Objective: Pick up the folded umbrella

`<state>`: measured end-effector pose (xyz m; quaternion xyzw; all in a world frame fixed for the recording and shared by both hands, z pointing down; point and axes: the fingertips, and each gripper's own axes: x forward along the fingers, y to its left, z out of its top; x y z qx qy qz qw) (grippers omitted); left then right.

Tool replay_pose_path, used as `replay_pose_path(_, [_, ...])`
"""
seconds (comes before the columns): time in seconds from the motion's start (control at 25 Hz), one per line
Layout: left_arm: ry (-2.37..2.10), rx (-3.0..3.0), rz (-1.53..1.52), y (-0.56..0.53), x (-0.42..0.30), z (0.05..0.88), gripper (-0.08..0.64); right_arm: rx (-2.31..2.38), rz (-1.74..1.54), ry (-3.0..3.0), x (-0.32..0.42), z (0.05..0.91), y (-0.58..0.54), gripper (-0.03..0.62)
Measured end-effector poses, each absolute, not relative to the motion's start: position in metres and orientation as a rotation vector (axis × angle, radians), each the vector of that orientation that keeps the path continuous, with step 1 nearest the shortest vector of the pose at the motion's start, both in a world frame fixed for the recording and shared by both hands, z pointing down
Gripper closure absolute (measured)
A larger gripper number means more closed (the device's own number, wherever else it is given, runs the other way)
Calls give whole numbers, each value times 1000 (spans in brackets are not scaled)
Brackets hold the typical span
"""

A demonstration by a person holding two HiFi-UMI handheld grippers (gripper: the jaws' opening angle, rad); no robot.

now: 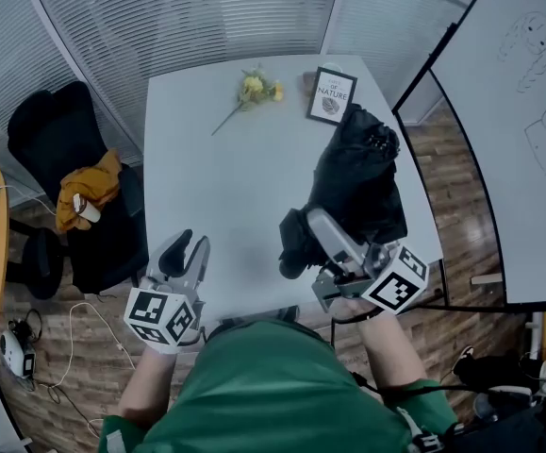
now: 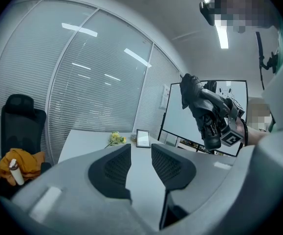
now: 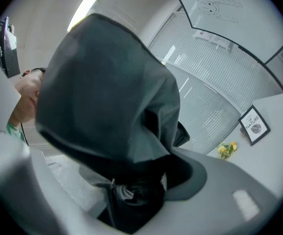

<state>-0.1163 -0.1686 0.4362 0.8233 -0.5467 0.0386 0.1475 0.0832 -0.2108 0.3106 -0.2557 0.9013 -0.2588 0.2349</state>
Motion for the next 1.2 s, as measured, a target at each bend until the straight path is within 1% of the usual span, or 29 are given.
replay_pose_path(0.44, [-1573, 2356, 135, -170, -111, 439, 420, -636, -760, 2465, 82, 318, -209, 319])
replay_pose_path(1.2, [-1566, 2371, 149, -176, -114, 441, 423, -639, -734, 2426, 84, 317, -211, 319])
